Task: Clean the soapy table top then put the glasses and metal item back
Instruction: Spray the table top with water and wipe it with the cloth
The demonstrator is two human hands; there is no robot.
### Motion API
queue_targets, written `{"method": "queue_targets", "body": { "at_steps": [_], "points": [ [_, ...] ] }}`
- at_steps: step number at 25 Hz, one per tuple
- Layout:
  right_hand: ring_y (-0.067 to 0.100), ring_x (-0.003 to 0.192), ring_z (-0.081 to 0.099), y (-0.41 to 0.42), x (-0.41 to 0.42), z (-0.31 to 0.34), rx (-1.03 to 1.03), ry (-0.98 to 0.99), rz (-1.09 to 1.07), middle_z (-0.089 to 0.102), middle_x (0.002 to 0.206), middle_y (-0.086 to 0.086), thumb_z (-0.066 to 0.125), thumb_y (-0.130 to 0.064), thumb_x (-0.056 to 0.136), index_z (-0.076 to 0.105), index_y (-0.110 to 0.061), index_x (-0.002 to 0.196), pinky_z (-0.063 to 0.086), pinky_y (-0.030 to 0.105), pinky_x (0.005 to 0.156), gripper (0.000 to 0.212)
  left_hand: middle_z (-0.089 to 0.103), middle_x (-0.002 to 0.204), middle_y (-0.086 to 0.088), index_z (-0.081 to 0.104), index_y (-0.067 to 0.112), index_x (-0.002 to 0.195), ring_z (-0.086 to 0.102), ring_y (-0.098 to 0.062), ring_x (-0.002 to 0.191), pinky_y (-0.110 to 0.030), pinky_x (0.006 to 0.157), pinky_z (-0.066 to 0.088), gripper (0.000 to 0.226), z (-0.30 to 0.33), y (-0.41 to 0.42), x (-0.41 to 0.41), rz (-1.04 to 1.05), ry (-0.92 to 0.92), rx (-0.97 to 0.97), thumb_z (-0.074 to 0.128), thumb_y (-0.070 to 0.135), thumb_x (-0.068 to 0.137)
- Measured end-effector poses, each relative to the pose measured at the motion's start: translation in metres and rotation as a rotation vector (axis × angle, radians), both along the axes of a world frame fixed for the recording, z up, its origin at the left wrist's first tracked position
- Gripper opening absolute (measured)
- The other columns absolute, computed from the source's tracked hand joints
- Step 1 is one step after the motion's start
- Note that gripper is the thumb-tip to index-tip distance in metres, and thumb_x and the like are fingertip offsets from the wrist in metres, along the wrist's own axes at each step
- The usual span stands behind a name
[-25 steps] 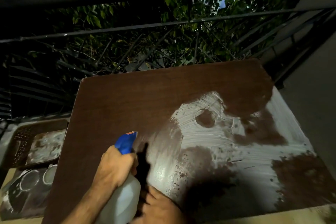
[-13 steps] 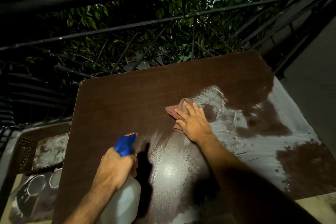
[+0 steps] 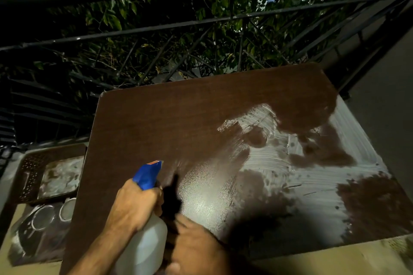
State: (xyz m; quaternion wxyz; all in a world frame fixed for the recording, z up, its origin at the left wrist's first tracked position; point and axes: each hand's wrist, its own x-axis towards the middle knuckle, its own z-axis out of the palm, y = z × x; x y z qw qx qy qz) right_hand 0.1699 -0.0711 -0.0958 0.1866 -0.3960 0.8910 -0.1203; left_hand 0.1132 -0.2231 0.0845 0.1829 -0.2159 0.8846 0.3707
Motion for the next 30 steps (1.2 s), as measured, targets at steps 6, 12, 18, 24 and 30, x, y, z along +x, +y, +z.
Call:
{"method": "queue_targets", "body": {
  "at_steps": [6, 12, 18, 24, 30],
  "points": [
    [0.033, 0.15, 0.003, 0.116, -0.134, 0.035, 0.046, 0.185, -0.624, 0.001, 0.165, 0.001, 0.028, -0.059, 0.099, 0.02, -0.047, 0.151, -0.003, 0.05, 0.118, 0.053, 0.071, 0.063, 0.016, 0.068, 0.047, 0.077, 0.065, -0.015, 0.061, -0.03, 0.054, 0.046, 0.035, -0.001, 0.009, 0.003, -0.055, 0.007, 0.008, 0.057, 0.026, 0.052],
    [0.037, 0.149, -0.01, 0.149, -0.11, 0.033, 0.209, 0.131, -0.683, -0.008, 0.164, 0.009, 0.016, -0.061, 0.1, 0.003, -0.044, 0.153, -0.003, 0.058, 0.119, 0.057, 0.072, 0.06, -0.007, 0.069, 0.023, 0.07, 0.069, -0.027, 0.066, -0.037, 0.063, 0.051, 0.024, -0.008, 0.033, 0.005, -0.097, -0.024, 0.029, 0.052, 0.026, 0.052],
    [0.032, 0.151, 0.01, 0.098, 0.037, 0.004, 0.049, 0.159, -0.197, 0.02, 0.164, 0.002, 0.044, -0.061, 0.09, 0.039, -0.046, 0.143, 0.015, 0.056, 0.118, 0.055, 0.073, 0.069, -0.015, 0.067, 0.012, 0.072, 0.068, -0.035, 0.073, -0.044, 0.066, 0.054, 0.029, -0.009, 0.062, 0.004, -0.102, -0.042, 0.017, 0.052, 0.028, 0.053],
    [0.028, 0.151, -0.005, 0.189, -0.058, 0.021, 0.088, 0.189, -0.608, 0.004, 0.166, -0.003, 0.04, -0.051, 0.098, 0.021, -0.048, 0.152, -0.009, 0.047, 0.118, 0.057, 0.072, 0.067, -0.007, 0.07, 0.027, 0.074, 0.068, -0.031, 0.069, -0.042, 0.066, 0.053, 0.03, -0.011, 0.078, 0.003, -0.12, -0.019, 0.002, 0.055, 0.029, 0.048],
    [0.036, 0.148, -0.016, 0.22, -0.103, 0.035, 0.22, 0.091, -0.841, -0.009, 0.165, 0.008, 0.023, -0.058, 0.101, 0.007, -0.045, 0.154, -0.009, 0.053, 0.12, 0.057, 0.069, 0.062, -0.006, 0.068, 0.042, 0.076, 0.066, -0.029, 0.067, -0.039, 0.062, 0.05, 0.036, -0.005, 0.102, 0.006, -0.176, -0.006, 0.007, 0.053, 0.028, 0.046]
  ]
}}
